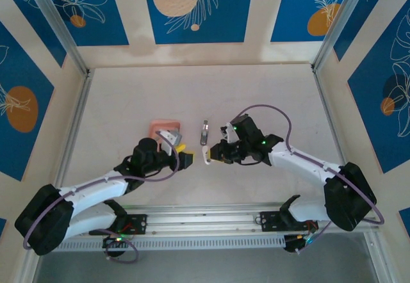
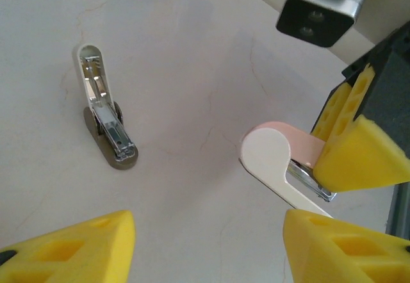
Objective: Load the staples into the stapler
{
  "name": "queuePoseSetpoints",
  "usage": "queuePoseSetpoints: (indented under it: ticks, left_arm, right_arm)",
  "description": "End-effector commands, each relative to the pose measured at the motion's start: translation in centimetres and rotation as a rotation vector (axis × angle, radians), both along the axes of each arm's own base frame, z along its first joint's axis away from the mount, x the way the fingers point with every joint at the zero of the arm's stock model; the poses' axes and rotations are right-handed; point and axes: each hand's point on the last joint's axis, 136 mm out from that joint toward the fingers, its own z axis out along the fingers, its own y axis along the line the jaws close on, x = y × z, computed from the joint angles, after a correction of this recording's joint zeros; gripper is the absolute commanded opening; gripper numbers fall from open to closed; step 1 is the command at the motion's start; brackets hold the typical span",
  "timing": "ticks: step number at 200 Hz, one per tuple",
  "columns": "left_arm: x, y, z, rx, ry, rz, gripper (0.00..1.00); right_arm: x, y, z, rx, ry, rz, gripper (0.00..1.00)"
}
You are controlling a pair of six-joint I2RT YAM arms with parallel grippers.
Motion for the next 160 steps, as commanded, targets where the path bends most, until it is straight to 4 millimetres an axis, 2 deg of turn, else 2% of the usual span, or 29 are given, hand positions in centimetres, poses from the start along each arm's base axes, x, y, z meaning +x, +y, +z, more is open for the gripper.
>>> queuePoseSetpoints:
  ticks: [1,48,108,131,160]
  left_arm:
    - [-1.0,-1.3,0.6,-0.019,-0.023,-0.089,0.62]
    - [-2.2,-3.2,0.9,-0.056,-0.02,-0.212,0.61]
    - [-2.6,-4.1,1.4,-0.083,-0.032,-0.262,0.61]
    - [-2.1,-3.9,0.9,-0.065,-0.02,-0.231,0.61]
    - [-0.4,-2.5,-0.7,0.032,-0.003,-0.107,0.49]
  right_arm:
    - [0.0,1.9,2.3,0.084,0.006,0.026,0.0]
    - [0.2,2.9,2.3,0.094,0.017,0.032,0.0]
    - [0.8,3.3,2.3,0.083,0.023,0.02,0.0]
    - [0.8,3.7,2.7,0.107,0.023,0.036,0.0]
    - [0.0,3.8,3.2,0.13,0.037,0.065,0.0]
